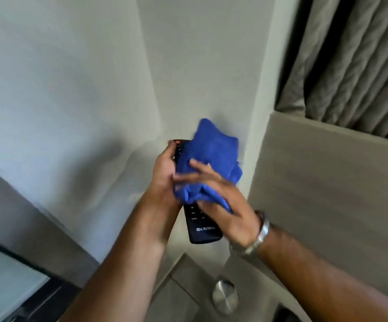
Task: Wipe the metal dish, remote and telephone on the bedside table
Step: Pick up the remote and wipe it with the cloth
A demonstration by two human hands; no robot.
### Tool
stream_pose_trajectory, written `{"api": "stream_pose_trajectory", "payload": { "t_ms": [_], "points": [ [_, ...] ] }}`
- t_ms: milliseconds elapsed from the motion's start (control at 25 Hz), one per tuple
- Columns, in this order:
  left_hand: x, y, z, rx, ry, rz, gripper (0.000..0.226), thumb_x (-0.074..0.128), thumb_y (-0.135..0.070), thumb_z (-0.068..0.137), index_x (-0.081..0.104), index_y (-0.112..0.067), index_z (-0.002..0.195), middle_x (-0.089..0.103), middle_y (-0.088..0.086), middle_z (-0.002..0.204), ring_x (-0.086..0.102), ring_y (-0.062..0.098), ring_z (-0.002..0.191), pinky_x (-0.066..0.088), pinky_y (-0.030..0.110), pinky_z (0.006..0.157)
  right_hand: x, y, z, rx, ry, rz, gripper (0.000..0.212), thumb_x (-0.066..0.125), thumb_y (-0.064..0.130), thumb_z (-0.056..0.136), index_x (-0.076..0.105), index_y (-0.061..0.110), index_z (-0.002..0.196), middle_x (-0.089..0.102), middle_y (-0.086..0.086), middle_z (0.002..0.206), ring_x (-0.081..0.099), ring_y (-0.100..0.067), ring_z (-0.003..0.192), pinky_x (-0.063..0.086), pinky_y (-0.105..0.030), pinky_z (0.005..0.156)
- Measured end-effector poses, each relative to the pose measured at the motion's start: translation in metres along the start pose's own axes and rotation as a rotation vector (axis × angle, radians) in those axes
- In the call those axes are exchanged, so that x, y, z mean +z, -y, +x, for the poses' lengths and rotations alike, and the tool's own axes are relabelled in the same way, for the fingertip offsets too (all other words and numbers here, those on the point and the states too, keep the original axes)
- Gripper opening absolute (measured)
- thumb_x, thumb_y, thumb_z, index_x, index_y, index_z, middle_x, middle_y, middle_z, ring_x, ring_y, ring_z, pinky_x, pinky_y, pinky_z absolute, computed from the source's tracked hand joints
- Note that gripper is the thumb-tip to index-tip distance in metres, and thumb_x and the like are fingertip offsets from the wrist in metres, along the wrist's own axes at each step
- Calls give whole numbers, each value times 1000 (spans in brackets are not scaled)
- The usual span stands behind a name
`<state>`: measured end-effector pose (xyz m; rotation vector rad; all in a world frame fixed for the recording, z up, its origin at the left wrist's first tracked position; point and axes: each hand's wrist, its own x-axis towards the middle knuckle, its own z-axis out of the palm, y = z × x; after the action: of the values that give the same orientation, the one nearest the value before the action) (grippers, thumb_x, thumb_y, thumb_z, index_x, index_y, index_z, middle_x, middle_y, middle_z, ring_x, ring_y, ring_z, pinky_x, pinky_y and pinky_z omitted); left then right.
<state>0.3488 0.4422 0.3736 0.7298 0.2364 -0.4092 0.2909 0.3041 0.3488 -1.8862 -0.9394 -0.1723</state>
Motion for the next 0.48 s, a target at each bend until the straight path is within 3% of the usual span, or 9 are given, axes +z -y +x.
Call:
{"api": "stream_pose_trajectory", "payload": {
  "t_ms": [120,240,360,480],
  "points": [
    [-11,-26,-16,100,-32,-4,65,37,-55,99,75,-5,82,75,10,82,71,25,66,56,27,58,13,17,-11,-198,188,-35,32,49,21,88,62,11,117,60,-2,131,33,-26,139,19,-54,113],
    [-19,-18,-31,48,-2,125,50,38,-52,99,65,-11,88,71,6,65,69,19,54,55,24,52,-16,14,19,-284,314,-246,45,41,39,95,54,13,130,53,-4,140,35,-21,138,27,-49,112],
    [-12,-14,-39,38,32,109,53,42,-52,99,69,-7,93,71,10,73,70,22,60,56,26,53,-36,13,61,-210,173,-441,41,51,20,92,53,5,130,57,-12,134,44,-24,132,31,-53,110],
    [-8,-25,-43,84,59,59,65,39,-51,99,71,1,76,72,18,68,72,26,57,58,31,48,-17,20,58,-164,40,-332,32,55,10,88,61,-2,117,66,-14,118,52,-27,124,32,-54,108]
  ]
}}
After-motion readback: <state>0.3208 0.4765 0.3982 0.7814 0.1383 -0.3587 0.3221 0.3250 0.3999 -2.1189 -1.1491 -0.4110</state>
